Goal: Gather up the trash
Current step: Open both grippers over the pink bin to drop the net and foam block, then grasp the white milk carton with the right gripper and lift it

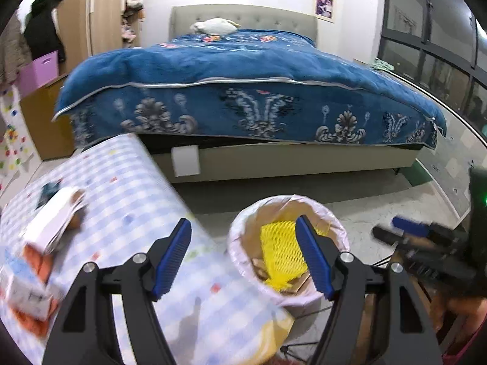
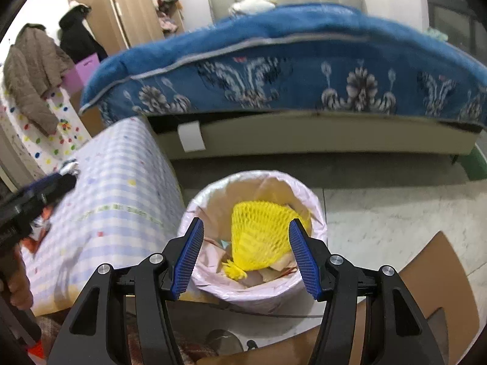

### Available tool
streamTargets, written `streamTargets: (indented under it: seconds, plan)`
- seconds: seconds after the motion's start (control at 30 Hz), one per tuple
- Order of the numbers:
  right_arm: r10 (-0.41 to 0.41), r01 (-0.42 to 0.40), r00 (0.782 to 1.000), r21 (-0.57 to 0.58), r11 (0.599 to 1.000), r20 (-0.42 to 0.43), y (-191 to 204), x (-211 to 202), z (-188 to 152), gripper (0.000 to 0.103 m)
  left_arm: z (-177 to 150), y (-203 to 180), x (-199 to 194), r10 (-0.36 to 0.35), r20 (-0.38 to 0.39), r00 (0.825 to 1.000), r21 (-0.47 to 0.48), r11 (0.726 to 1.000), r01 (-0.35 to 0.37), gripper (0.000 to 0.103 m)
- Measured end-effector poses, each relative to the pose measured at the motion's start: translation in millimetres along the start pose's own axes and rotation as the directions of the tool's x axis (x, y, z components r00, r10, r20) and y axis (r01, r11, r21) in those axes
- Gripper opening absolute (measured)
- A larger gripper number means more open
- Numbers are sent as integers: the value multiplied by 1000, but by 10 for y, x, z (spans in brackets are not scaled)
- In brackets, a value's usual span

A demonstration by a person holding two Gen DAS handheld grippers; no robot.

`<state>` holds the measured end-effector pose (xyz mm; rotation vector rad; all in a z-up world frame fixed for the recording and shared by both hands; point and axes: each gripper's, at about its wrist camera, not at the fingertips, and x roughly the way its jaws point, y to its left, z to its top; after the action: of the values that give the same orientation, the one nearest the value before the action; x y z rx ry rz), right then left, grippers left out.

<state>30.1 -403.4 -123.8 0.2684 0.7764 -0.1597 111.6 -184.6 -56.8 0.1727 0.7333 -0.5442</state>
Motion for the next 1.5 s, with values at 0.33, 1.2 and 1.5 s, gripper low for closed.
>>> streamTargets:
  seconds: [0.33, 1.2, 1.5]
  plan:
    - [96, -89, 994, -129, 988, 51, 742, -407, -19, 59, -483, 582, -756, 140, 16, 990, -92, 986, -138, 70]
    - [374, -391, 917, -512, 765, -141, 3232, 4, -240, 55, -1320, 2558, -1562, 489, -103, 866, -420, 768, -484, 76]
    - [388, -437, 897, -553, 710, -210, 3745, 357, -274, 56, -1331, 2767, -1405, 483, -142, 864, -407, 767, -496, 78]
